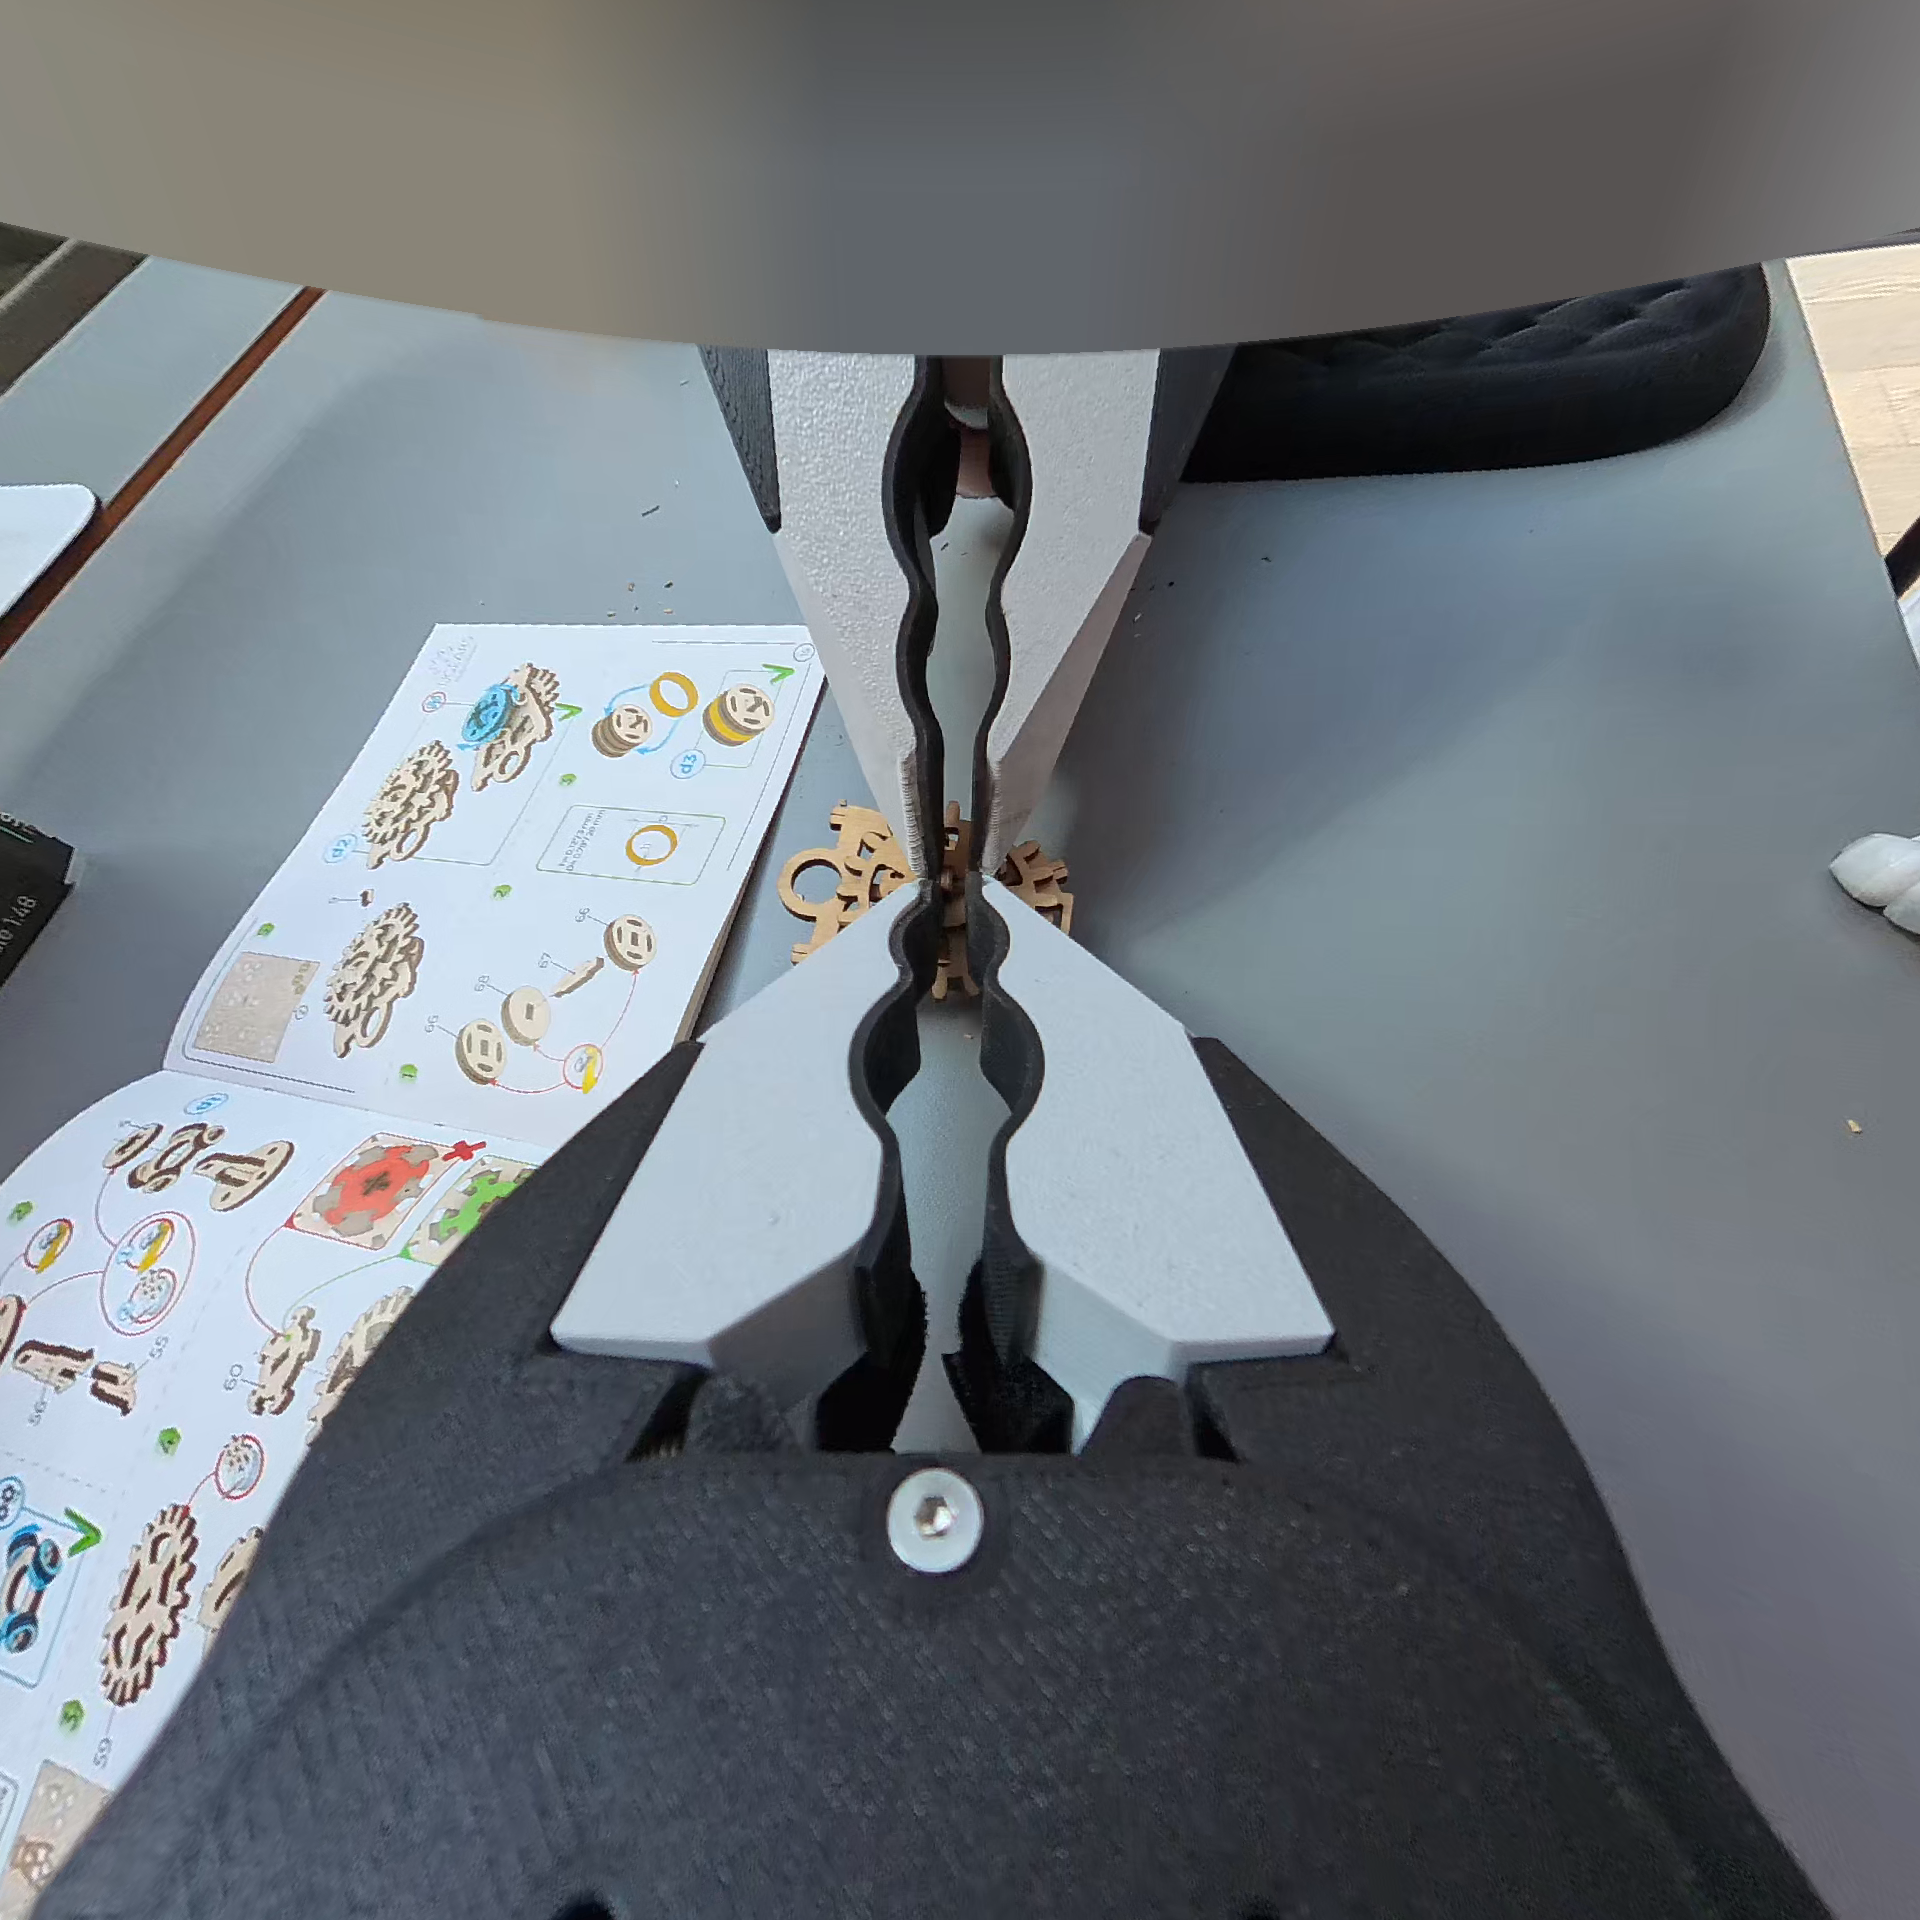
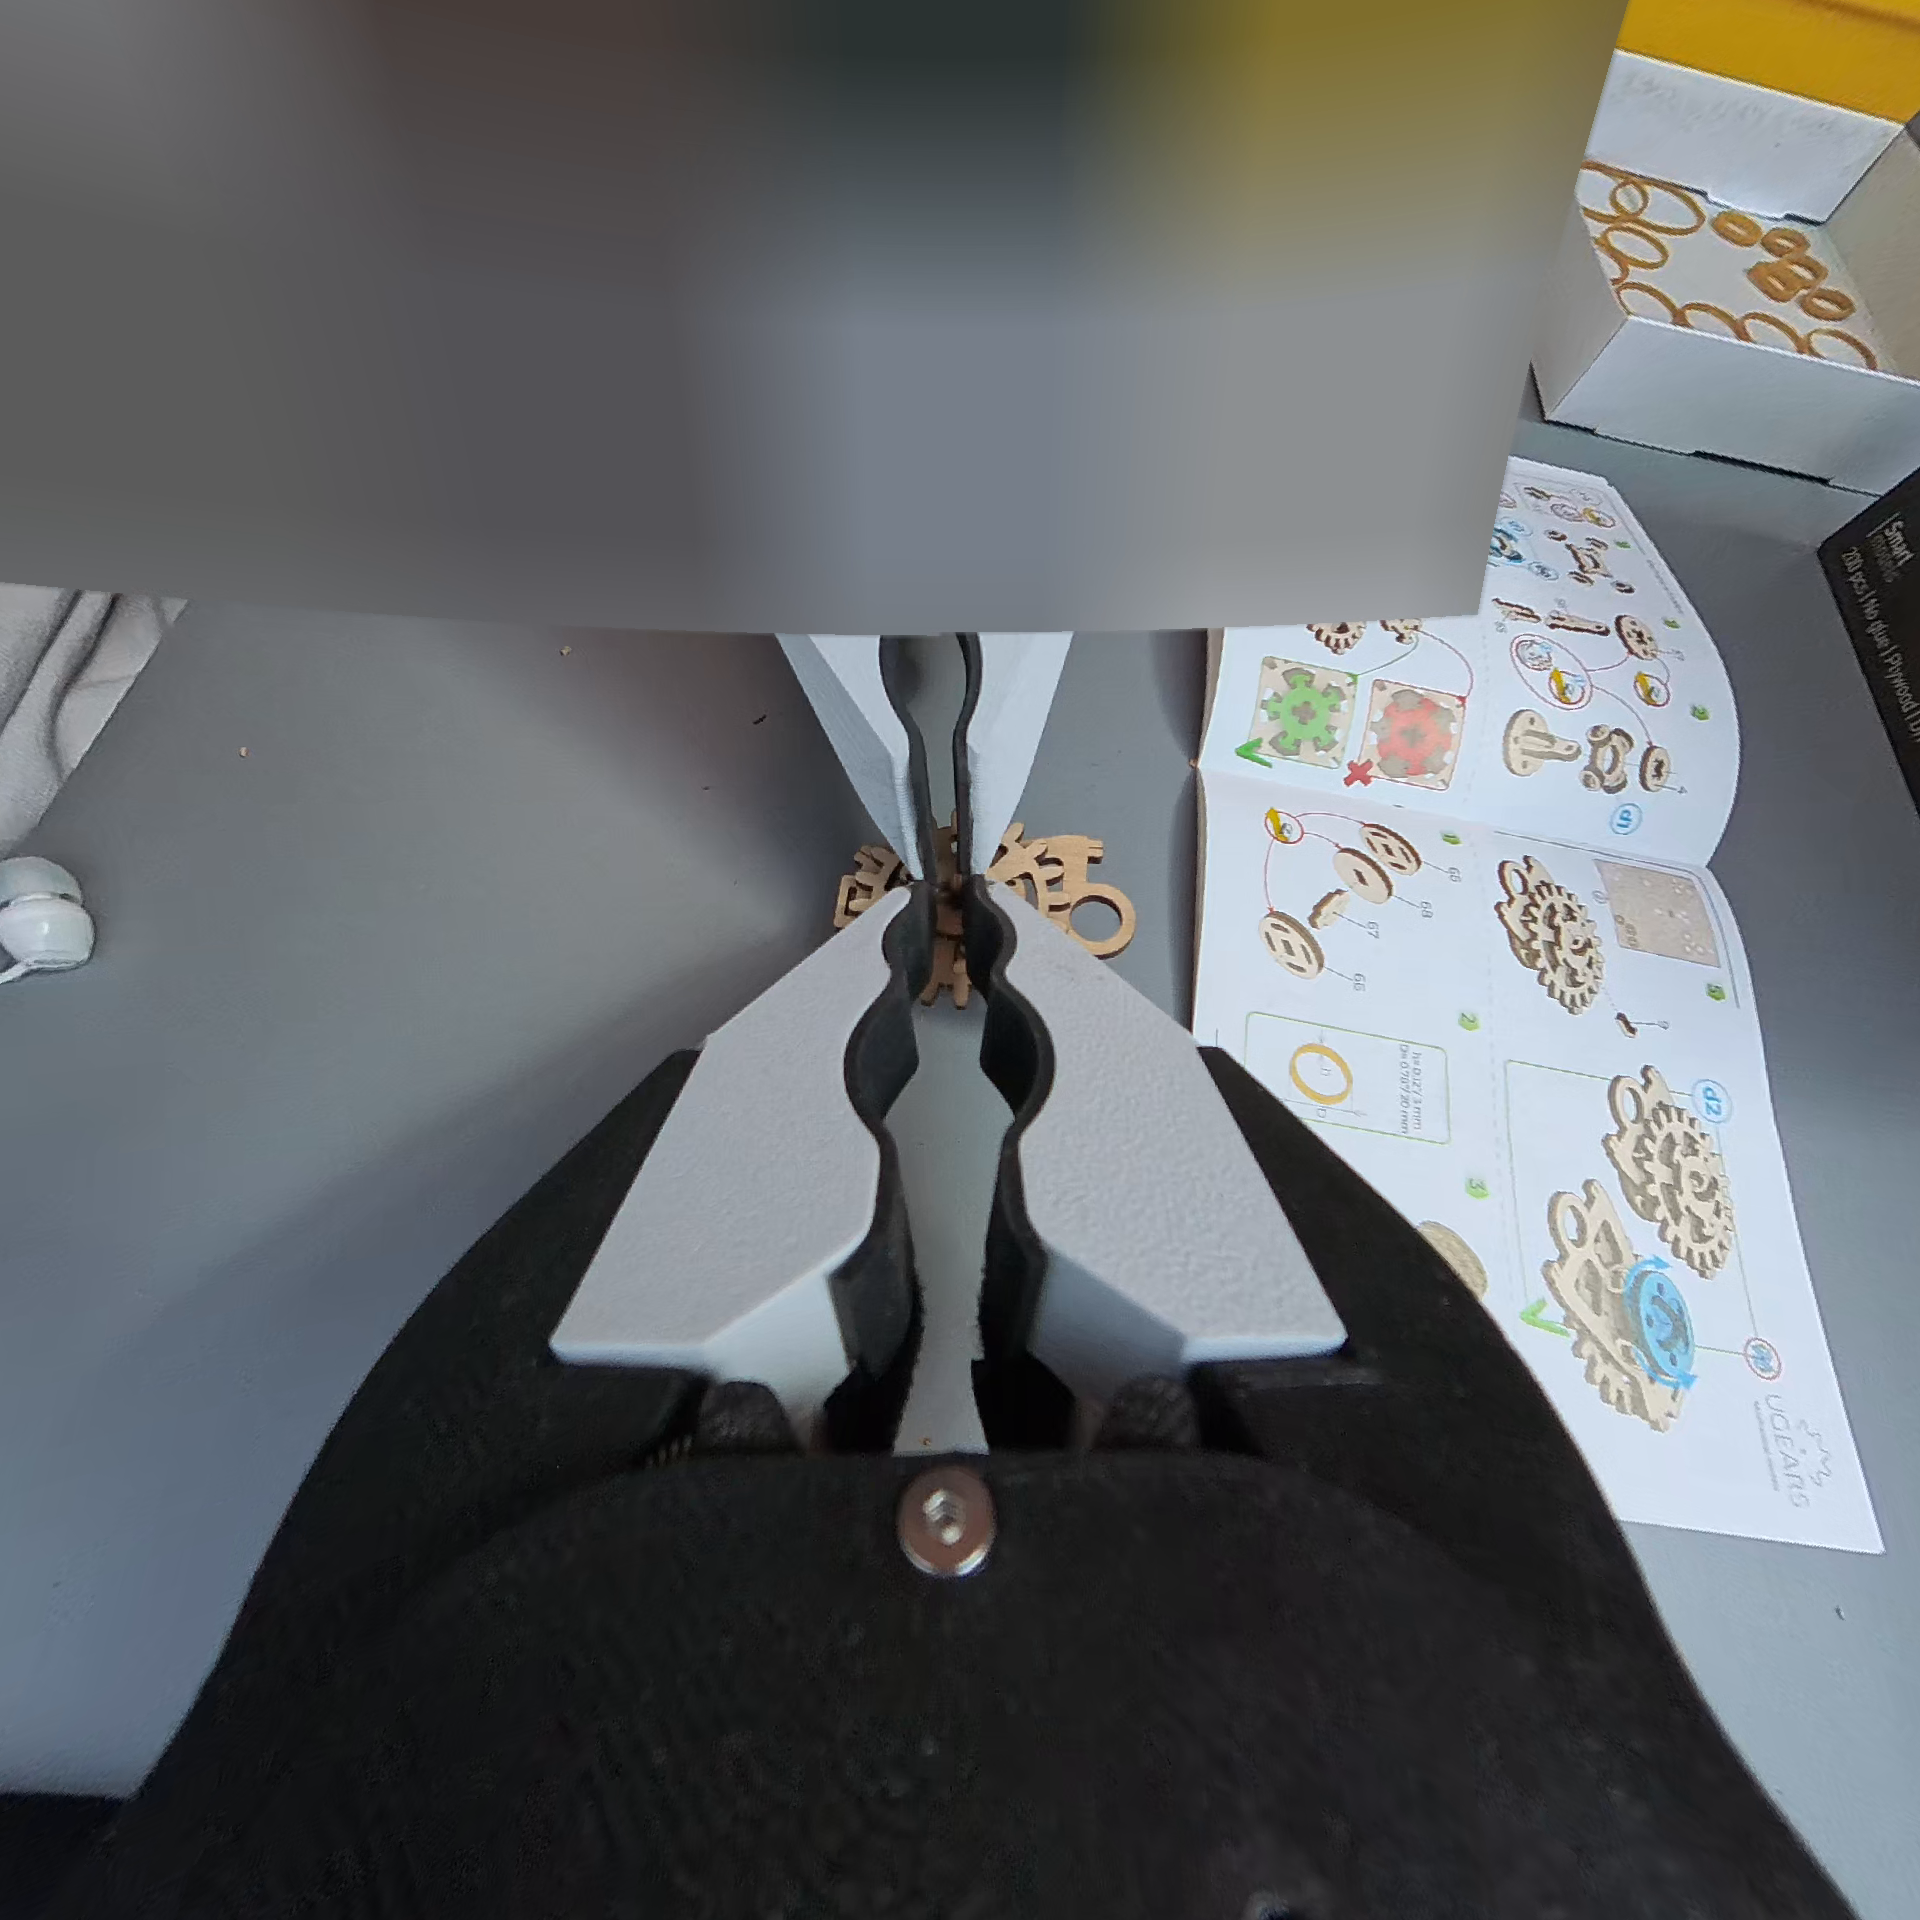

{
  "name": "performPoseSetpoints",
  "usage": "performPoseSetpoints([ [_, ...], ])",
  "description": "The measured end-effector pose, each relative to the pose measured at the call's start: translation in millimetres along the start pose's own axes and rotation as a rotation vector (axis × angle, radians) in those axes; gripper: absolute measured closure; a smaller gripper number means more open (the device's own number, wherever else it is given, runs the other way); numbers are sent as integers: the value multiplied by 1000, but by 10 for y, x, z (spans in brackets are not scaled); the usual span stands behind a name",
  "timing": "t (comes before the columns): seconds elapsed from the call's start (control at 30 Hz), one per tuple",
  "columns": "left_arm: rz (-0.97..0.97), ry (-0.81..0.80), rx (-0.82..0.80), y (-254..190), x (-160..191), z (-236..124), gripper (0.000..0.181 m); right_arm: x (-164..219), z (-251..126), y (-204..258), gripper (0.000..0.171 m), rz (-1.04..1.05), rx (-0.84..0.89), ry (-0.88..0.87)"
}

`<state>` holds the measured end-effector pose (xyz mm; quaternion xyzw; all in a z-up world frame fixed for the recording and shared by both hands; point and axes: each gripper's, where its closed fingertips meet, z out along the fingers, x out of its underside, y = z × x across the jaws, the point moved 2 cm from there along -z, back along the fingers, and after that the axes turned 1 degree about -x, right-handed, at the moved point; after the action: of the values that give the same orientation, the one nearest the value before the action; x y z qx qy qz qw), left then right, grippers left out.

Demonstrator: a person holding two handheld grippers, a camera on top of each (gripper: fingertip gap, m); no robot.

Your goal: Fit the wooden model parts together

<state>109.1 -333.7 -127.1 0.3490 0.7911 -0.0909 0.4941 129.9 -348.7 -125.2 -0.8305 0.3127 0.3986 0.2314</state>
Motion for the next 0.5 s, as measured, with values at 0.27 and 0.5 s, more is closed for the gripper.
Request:
performPoseSetpoints([
  [0.27, 2, -1, -16, 3, -1, 0, 179, -3, 1, 1, 166, -32, 13, 5],
  [0.5, -63, -5, 38, 16, -4, -5, 180, 7, -7, 3, 165, -32, -4, -25],
])
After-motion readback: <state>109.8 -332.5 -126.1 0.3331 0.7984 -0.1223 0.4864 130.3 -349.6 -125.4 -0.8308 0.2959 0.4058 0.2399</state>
